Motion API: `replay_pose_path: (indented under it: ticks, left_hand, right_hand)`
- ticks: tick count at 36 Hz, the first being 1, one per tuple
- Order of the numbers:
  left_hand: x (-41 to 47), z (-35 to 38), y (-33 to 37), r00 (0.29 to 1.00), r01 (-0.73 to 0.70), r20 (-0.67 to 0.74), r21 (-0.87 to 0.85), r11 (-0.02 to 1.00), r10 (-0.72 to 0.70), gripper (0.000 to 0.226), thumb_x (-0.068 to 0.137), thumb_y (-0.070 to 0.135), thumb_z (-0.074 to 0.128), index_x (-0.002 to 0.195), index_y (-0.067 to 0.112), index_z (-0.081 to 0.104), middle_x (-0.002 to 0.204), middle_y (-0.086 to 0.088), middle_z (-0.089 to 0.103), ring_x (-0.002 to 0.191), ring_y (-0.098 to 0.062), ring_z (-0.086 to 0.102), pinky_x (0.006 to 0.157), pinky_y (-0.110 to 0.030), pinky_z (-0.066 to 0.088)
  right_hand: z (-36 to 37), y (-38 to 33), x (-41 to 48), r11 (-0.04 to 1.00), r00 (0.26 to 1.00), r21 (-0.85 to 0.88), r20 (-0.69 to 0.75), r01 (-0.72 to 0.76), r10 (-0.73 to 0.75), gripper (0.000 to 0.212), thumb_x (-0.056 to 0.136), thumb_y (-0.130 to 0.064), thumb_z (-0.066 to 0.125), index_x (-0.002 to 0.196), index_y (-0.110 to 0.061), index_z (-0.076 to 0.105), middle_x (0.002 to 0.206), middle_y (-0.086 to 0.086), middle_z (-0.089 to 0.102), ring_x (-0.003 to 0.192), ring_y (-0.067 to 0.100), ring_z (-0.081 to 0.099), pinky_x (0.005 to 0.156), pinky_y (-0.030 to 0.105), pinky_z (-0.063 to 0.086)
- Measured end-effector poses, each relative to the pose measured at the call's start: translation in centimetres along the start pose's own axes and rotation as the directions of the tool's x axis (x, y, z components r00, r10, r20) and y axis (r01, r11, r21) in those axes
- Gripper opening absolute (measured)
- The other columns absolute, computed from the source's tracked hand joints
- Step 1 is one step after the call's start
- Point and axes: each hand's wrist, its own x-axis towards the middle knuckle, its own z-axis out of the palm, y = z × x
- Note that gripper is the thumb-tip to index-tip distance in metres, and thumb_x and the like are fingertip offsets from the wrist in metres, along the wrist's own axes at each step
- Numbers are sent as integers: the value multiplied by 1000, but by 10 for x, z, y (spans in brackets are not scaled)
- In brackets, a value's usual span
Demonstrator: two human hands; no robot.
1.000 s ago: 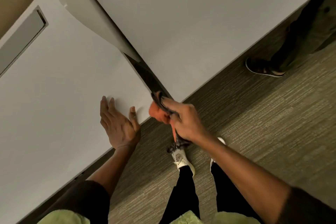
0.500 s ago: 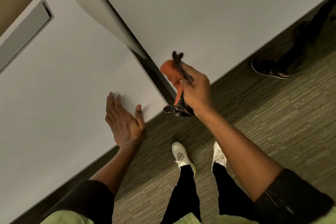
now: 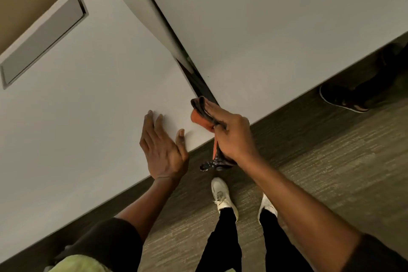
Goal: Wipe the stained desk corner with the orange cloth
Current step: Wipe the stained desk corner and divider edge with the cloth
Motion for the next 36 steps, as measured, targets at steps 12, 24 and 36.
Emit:
replay_pose_path:
  ticks: [12, 24, 36]
  left_hand:
    - [-1, -3, 1, 1000, 7, 21, 15, 1000, -8, 75, 109, 66, 22, 163, 15, 34, 178, -10, 24, 167, -30, 21, 135, -51, 20]
    - [-2, 0, 0, 1000, -6, 13, 17, 1000, 6, 60, 111, 54, 33, 156, 15, 39, 174, -13, 28, 163, -36, 28, 129, -58, 29]
    - [-1, -1, 1, 1000, -6, 31, 36, 999, 5, 61, 111, 54, 31, 157, 15, 38, 174, -14, 29, 164, -35, 26, 131, -56, 25]
  right_hand:
    - [4, -33, 93, 999, 994, -53, 113, 9, -3, 53, 95, -4, 56, 141, -29, 63, 127, 9, 74, 124, 25, 65, 111, 41, 51]
    - [-20, 24, -36, 980, 989, 157, 98, -122, 107, 69, 96, 4, 57, 141, -49, 55, 145, -18, 60, 118, 5, 67, 91, 24, 61]
    - [1, -27, 98, 997, 991, -68, 128, 31, -22, 49, 98, -7, 57, 139, -31, 65, 122, 2, 76, 121, 18, 66, 109, 37, 52]
